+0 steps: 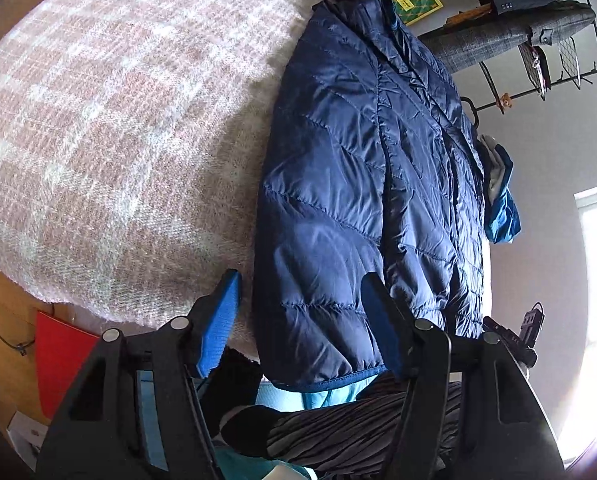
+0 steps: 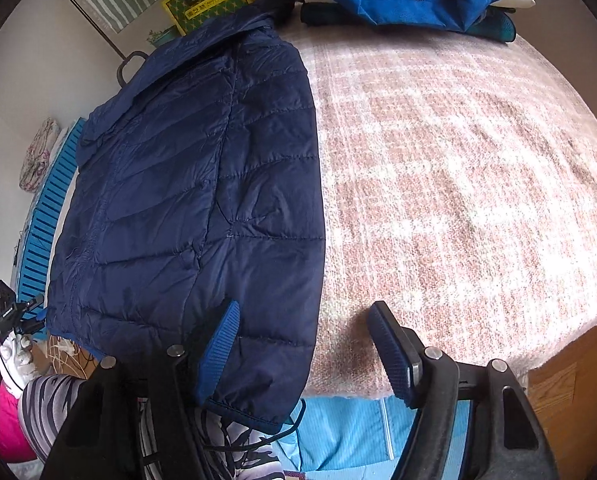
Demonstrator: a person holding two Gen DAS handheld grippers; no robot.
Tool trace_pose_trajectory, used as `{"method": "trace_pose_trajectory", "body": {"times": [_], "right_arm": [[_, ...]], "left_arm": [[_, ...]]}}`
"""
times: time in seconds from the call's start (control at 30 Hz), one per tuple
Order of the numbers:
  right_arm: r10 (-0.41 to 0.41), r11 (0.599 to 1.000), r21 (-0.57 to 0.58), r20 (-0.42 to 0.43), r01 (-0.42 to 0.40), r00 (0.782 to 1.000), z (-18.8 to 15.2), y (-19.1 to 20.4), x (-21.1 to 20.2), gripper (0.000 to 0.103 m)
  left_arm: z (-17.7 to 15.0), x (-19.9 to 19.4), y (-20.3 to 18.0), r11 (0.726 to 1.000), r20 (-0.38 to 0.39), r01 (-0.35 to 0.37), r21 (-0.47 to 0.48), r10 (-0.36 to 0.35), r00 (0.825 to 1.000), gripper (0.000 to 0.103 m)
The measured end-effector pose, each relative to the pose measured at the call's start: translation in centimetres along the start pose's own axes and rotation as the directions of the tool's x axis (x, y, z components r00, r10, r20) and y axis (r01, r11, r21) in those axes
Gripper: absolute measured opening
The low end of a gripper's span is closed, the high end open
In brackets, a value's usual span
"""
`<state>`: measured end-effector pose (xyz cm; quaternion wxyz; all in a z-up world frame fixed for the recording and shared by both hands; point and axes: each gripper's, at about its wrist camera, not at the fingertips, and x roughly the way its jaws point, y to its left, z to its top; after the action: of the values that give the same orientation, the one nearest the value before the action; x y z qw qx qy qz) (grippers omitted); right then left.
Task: Fold large clothes
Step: 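Grasp the jacket hem with both the left and right tools, then lift the hem with both tools and fold it toward the collar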
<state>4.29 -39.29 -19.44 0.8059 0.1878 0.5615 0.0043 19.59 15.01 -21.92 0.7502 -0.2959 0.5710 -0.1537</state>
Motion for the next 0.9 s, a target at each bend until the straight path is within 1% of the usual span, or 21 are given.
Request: {"method": "trace_pose_trajectory", "body": {"times": [0.03, 0.07, 0.1, 0.13, 0.17, 0.2, 0.27, 0.3, 0.33, 0.37, 0.4, 0.43, 0.47, 0.5, 0.53, 0.57, 0.67, 0.77, 0.9], "right_arm": [[-0.002, 1.0, -0.008, 0.004, 0.002, 1.0, -0.1, 0.1, 0.0, 0.07], [0.004, 1.0, -0.01, 0.002, -0.004, 1.0, -0.2, 0.2, -0.1, 0.07], [0.015, 1.0, -0.006, 0.002, -0.015, 1.0, -0.3, 0.2, -0.1, 0.07], [0.037, 0.999, 0.0, -0.001, -0.037, 0.999, -0.3, 0.2, -0.2, 0.068], [0.064, 0.998, 0.006, -0.008, -0.064, 0.998, -0.4, 0.3, -0.2, 0.063], [0.088, 0.996, 0.009, -0.014, -0.088, 0.996, -0.6, 0.4, -0.2, 0.061], [0.135, 0.991, 0.003, -0.032, -0.135, 0.99, -1.0, 0.8, -0.2, 0.053], [0.148, 0.989, -0.003, -0.041, -0.148, 0.988, -1.2, 1.1, -0.1, 0.052], [0.151, 0.988, -0.012, -0.047, -0.151, 0.987, -1.4, 1.5, 0.0, 0.052], [0.154, 0.988, -0.025, -0.052, -0.155, 0.987, -1.5, 1.9, 0.1, 0.047], [0.168, 0.985, -0.036, -0.058, -0.17, 0.984, -1.7, 2.3, 0.1, 0.042], [0.174, 0.983, -0.042, -0.057, -0.177, 0.983, -1.8, 2.6, 0.1, 0.033], [0.169, 0.984, -0.05, -0.048, -0.171, 0.984, -1.8, 3.0, 0.0, 0.025], [0.164, 0.985, -0.055, -0.038, -0.166, 0.986, -1.8, 3.3, -0.2, 0.02], [0.159, 0.986, -0.054, -0.029, -0.16, 0.987, -1.7, 3.5, -0.3, 0.009], [0.156, 0.987, -0.046, -0.018, -0.157, 0.988, -1.5, 3.6, -0.6, 0.006], [0.151, 0.988, -0.02, 0.024, -0.15, 0.988, -0.7, 3.8, -1.6, 0.002], [0.139, 0.99, -0.018, 0.076, -0.138, 0.987, 0.4, 4.6, -3.3, 0.001], [0.126, 0.992, -0.03, 0.154, -0.123, 0.98, 1.9, 5.9, -6.2, 0.0]], "left_arm": [[-0.2, 0.2, -0.2, 1.0, -0.008, 0.004, 0.006, -0.004, 1.0, 0.057], [-0.3, 0.3, -0.5, 1.0, -0.005, -0.001, 0.019, 0.002, 1.0, 0.057], [-0.4, 0.4, -0.8, 1.0, -0.009, -0.003, 0.031, 0.003, 1.0, 0.057], [-0.5, 0.5, -0.9, 0.999, -0.015, 0.002, 0.036, -0.002, 1.0, 0.054], [-0.6, 0.6, -1.1, 0.999, -0.025, 0.015, 0.037, -0.014, 1.0, 0.047], [-0.8, 0.9, -1.3, 0.999, -0.04, 0.026, 0.041, -0.024, 0.999, 0.044], [-1.0, 1.2, -1.6, 0.998, -0.047, 0.017, 0.064, -0.014, 0.999, 0.037], [-1.1, 1.3, -2.0, 0.997, -0.048, 0.001, 0.08, 0.003, 0.999, 0.034], [-1.2, 1.4, -2.2, 0.996, -0.045, -0.012, 0.094, 0.017, 0.999, 0.028], [-1.2, 1.4, -2.4, 0.995, -0.044, -0.018, 0.101, 0.022, 0.999, 0.022], [-1.3, 1.4, -2.7, 0.994, -0.038, -0.019, 0.105, 0.023, 0.999, 0.02], [-1.3, 1.3, -2.9, 0.994, -0.029, -0.018, 0.105, 0.021, 0.999, 0.016], [-1.2, 1.1, -3.2, 0.994, -0.02, -0.013, 0.109, 0.015, 1.0, 0.014], [-1.2, 0.8, -3.5, 0.994, -0.009, -0.006, 0.113, 0.007, 1.0, 0.013], [-1.2, 0.5, -3.7, 0.993, 0.002, 0.0, 0.118, 0.0, 1.0, 0.012], [-1.1, 0.1, -4.1, 0.992, 0.013, 0.005, 0.123, -0.007, 1.0, 0.011], [-0.7, -1.2, -5.2, 0.988, 0.039, 0.007, 0.154, -0.013, 0.999, 0.01], [0.1, -2.4, -6.4, 0.984, 0.066, 0.002, 0.181, -0.014, 0.998, 0.008], [1.8, -4.1, -7.5, 0.983, 0.118, 0.011, 0.182, -0.033, 0.992, 0.006]]}}
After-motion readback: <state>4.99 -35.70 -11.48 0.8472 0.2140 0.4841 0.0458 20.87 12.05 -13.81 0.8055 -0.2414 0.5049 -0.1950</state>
